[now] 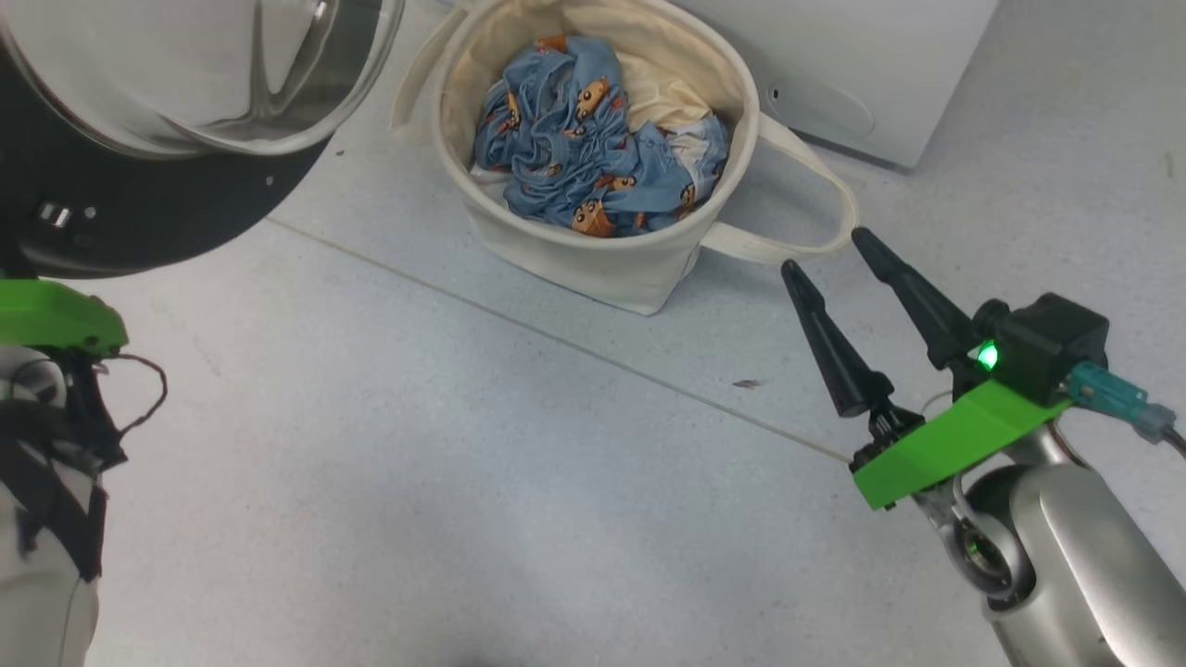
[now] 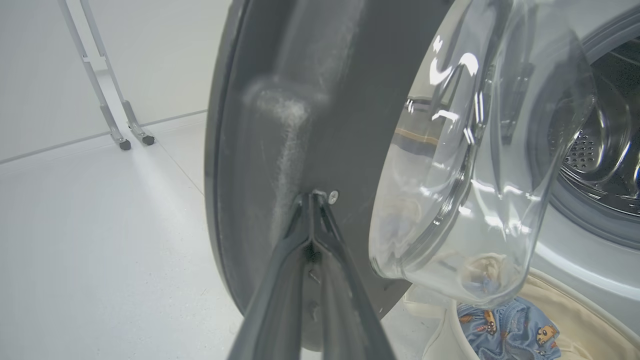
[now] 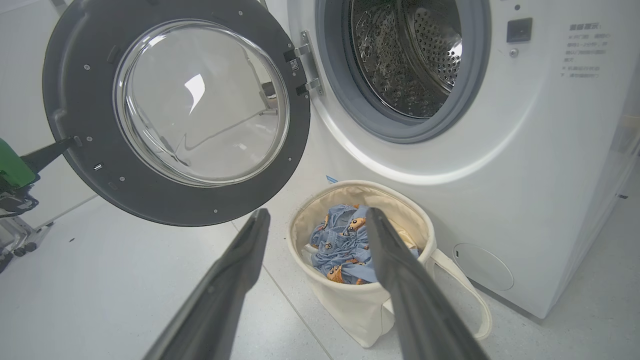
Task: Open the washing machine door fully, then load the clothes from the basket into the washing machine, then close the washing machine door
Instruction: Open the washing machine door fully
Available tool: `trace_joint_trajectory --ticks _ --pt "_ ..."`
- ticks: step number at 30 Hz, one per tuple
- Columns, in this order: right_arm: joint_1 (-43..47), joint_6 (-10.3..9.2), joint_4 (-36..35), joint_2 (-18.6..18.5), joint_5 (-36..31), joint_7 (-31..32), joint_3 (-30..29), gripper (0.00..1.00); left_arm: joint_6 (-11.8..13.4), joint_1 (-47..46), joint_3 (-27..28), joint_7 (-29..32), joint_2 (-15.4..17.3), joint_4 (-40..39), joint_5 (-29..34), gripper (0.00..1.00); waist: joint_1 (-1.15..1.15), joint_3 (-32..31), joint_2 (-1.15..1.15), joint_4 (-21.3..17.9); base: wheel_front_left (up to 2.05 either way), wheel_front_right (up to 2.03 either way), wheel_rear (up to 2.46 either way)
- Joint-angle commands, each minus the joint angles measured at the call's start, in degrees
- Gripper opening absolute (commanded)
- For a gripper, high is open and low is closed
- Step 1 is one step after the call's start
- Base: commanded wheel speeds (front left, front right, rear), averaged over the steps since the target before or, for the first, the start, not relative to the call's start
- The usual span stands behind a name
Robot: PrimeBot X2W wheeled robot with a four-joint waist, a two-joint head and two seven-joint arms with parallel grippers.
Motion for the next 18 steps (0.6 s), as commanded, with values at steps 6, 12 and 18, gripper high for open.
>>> trace_joint_trajectory --ticks 6,12,18 --pt "-2.4 0.06 -2.3 1.0 -0.8 -0.1 1.2 1.0 -2.1 -5.0 5.1 -0.8 4.1 3.9 -0.3 0.0 0.0 2.0 0.0 -0.2 0.0 0.0 0.0" --pt "-3.2 0.06 -1.2 1.6 -1.0 -1.0 2.0 1.0 -4.9 -7.3 8.1 -0.8 5.2 8.5 0.7 0.0 0.0 2.2 0.0 -1.5 0.0 0.0 0.0" --pt "-2.9 0.06 0.0 1.7 -0.5 -2.4 2.3 1.0 -6.6 -8.7 10.4 -0.8 6.1 13.1 2.7 0.0 0.0 0.4 0.0 -3.0 0.0 0.0 0.0"
